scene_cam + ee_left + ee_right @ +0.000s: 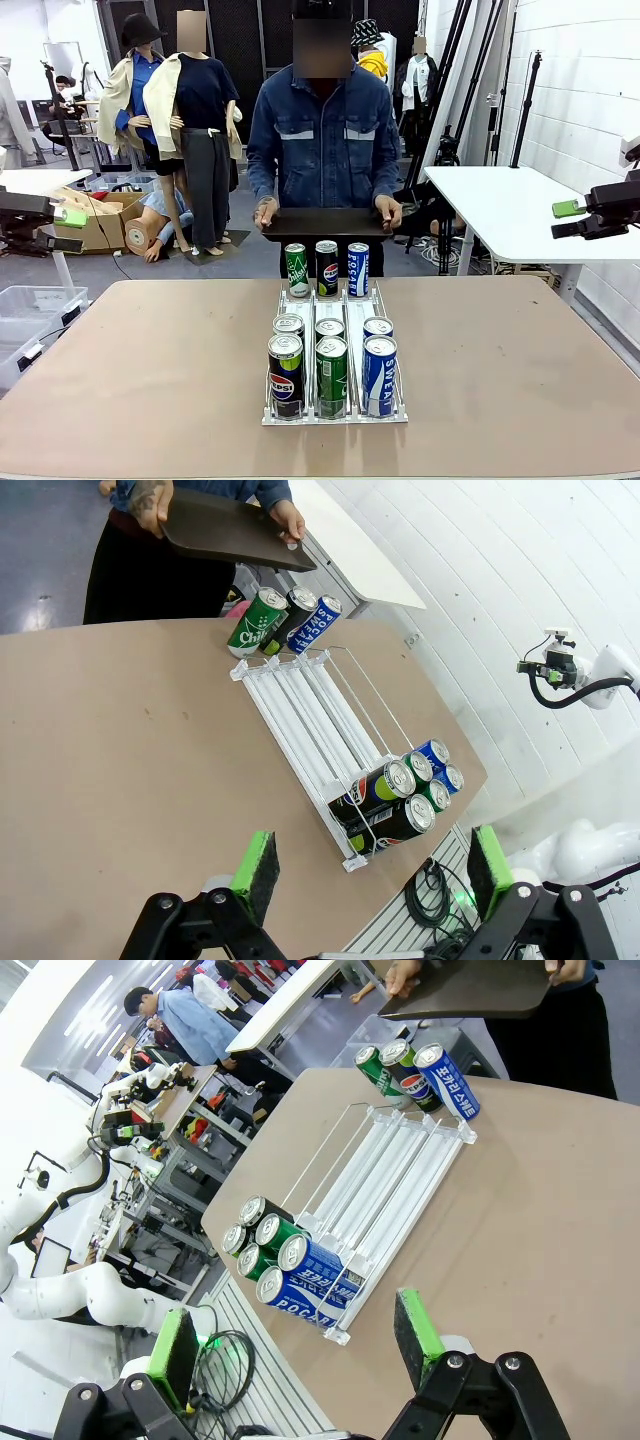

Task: Retrieve and hand over the desired beverage to the person.
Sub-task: Pick up a can of the same type that the person held from the Automatic Can Dispenser.

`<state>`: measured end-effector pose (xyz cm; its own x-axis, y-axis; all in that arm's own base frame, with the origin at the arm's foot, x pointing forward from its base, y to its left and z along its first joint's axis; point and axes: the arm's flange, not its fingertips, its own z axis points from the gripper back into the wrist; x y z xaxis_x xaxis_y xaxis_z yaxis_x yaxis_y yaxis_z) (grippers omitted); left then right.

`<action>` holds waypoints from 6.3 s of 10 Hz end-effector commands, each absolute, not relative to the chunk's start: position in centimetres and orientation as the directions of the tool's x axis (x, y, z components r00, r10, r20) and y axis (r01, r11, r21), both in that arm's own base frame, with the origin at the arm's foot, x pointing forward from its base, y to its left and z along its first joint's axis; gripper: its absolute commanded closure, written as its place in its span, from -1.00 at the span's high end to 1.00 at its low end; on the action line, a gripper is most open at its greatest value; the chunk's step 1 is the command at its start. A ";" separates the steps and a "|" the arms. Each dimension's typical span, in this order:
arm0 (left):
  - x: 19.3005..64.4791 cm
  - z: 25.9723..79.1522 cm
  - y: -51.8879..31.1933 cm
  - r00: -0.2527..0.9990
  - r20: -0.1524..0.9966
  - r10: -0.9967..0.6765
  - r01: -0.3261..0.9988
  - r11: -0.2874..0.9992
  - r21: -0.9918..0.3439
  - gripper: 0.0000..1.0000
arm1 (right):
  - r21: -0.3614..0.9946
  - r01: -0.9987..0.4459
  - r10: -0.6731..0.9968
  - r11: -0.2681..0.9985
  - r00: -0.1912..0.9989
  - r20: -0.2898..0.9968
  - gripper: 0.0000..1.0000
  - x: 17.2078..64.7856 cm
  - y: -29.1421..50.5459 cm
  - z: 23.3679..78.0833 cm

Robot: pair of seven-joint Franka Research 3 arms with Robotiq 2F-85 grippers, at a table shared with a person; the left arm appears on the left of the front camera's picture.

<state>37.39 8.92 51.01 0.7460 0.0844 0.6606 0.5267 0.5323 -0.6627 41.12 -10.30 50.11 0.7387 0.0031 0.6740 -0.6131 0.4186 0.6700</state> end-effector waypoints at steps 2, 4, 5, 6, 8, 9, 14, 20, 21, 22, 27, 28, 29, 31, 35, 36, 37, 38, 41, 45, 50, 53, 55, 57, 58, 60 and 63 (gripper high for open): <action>37.3 50.9 9.0 0.744 0.663 0.083 0.532 0.527 -0.663 1.00 | 0.674 -0.610 -0.004 0.417 0.740 0.673 1.00 41.3 -10.2 50.1; 37.3 50.9 9.0 0.744 0.663 0.083 0.532 0.527 -0.663 1.00 | 0.674 -0.610 -0.004 0.417 0.740 0.673 1.00 41.3 -10.2 50.1; 37.3 50.9 9.0 0.744 0.663 0.083 0.532 0.527 -0.663 1.00 | 0.674 -0.610 -0.004 0.417 0.740 0.673 1.00 41.3 -10.2 50.1; 37.3 50.9 9.0 0.744 0.663 0.083 0.532 0.527 -0.663 1.00 | 0.674 -0.610 -0.004 0.417 0.740 0.673 1.00 41.3 -10.2 50.1; 37.3 50.9 9.0 0.744 0.663 0.083 0.532 0.527 -0.663 1.00 | 0.674 -0.610 -0.004 0.417 0.740 0.673 1.00 41.3 -10.2 50.1; 37.3 50.9 9.0 0.744 0.663 0.083 0.532 0.527 -0.663 1.00 | 0.674 -0.610 -0.004 0.417 0.740 0.673 1.00 41.3 -10.2 50.1; 37.3 50.9 9.0 0.744 0.663 0.083 0.532 0.527 -0.663 1.00 | 0.674 -0.610 -0.004 0.417 0.740 0.673 1.00 41.3 -10.2 50.1; 37.3 50.9 9.0 0.744 0.663 0.083 0.532 0.527 -0.663 1.00 | 0.674 -0.610 -0.004 0.417 0.740 0.673 1.00 41.3 -10.2 50.1; 37.3 50.9 9.0 0.744 0.663 0.083 0.532 0.527 -0.663 1.00 | 0.674 -0.610 -0.004 0.417 0.740 0.673 1.00 41.3 -10.2 50.1; 37.3 50.9 9.0 0.744 0.663 0.083 0.532 0.527 -0.663 1.00 | 0.674 -0.610 -0.004 0.417 0.740 0.673 1.00 41.3 -10.2 50.1; 37.3 50.9 9.0 0.744 0.663 0.083 0.532 0.527 -0.663 1.00 | 0.674 -0.610 -0.004 0.417 0.740 0.673 1.00 41.3 -10.2 50.1; 37.3 50.9 9.0 0.744 0.663 0.083 0.532 0.527 -0.663 1.00 | 0.674 -0.610 -0.004 0.417 0.740 0.673 1.00 41.3 -10.2 50.1; 37.3 50.9 9.0 0.744 0.663 0.083 0.532 0.527 -0.663 1.00 | 0.674 -0.610 -0.004 0.417 0.740 0.673 1.00 41.3 -10.2 50.1; 37.3 50.9 9.0 0.744 0.663 0.083 0.532 0.527 -0.663 1.00 | 0.674 -0.610 -0.004 0.417 0.740 0.673 1.00 41.3 -10.2 50.1; 37.3 50.9 9.0 0.744 0.663 0.083 0.532 0.527 -0.663 1.00 | 0.674 -0.610 -0.004 0.417 0.740 0.673 1.00 41.3 -10.2 50.1; 37.3 50.9 9.0 0.744 0.663 0.083 0.532 0.527 -0.663 1.00 | 0.674 -0.610 -0.004 0.417 0.740 0.673 1.00 41.3 -10.2 50.1; 37.3 50.9 9.0 0.744 0.663 0.083 0.532 0.527 -0.663 1.00 | 0.674 -0.610 -0.004 0.417 0.740 0.673 1.00 41.3 -10.2 50.1; 37.3 50.9 9.0 0.744 0.663 0.083 0.532 0.527 -0.663 1.00 | 0.674 -0.610 -0.004 0.417 0.740 0.673 1.00 41.3 -10.2 50.1; 37.3 50.9 9.0 0.744 0.663 0.083 0.532 0.527 -0.663 1.00 | 0.674 -0.610 -0.004 0.417 0.740 0.673 1.00 41.3 -10.2 50.1; 37.3 50.9 9.0 0.744 0.663 0.083 0.532 0.527 -0.663 1.00 | 0.674 -0.610 -0.004 0.417 0.740 0.673 1.00 41.3 -10.2 50.1; 37.3 50.9 9.0 0.744 0.663 0.083 0.532 0.527 -0.663 1.00 | 0.674 -0.610 -0.004 0.417 0.740 0.673 1.00 41.3 -10.2 50.1; 37.3 50.9 9.0 0.744 0.663 0.083 0.532 0.527 -0.663 1.00 | 0.674 -0.610 -0.004 0.417 0.740 0.673 1.00 41.3 -10.2 50.1; 37.3 50.9 9.0 0.744 0.663 0.083 0.532 0.527 -0.663 1.00 | 0.674 -0.610 -0.004 0.417 0.740 0.673 1.00 41.3 -10.2 50.1; 37.3 50.9 9.0 0.744 0.663 0.083 0.532 0.527 -0.663 1.00 | 0.674 -0.610 -0.004 0.417 0.740 0.673 1.00 41.3 -10.2 50.1; 37.3 50.9 9.0 0.744 0.663 0.083 0.532 0.527 -0.663 1.00 | 0.674 -0.610 -0.004 0.417 0.740 0.673 1.00 41.3 -10.2 50.1; 37.3 50.9 9.0 0.744 0.663 0.083 0.532 0.527 -0.663 1.00 | 0.670 -0.613 0.003 0.419 0.739 0.674 1.00 41.1 -10.3 50.1; 37.3 50.9 9.0 0.744 0.663 0.083 0.532 0.527 -0.663 1.00 | 0.664 -0.613 0.035 0.427 0.745 0.666 1.00 41.7 -8.9 51.2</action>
<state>37.39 8.92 51.01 0.7461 0.0844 0.6605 0.5266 0.5322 -0.6629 41.45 -9.37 50.54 0.7356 0.0252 0.6770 -0.6238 0.4150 0.6623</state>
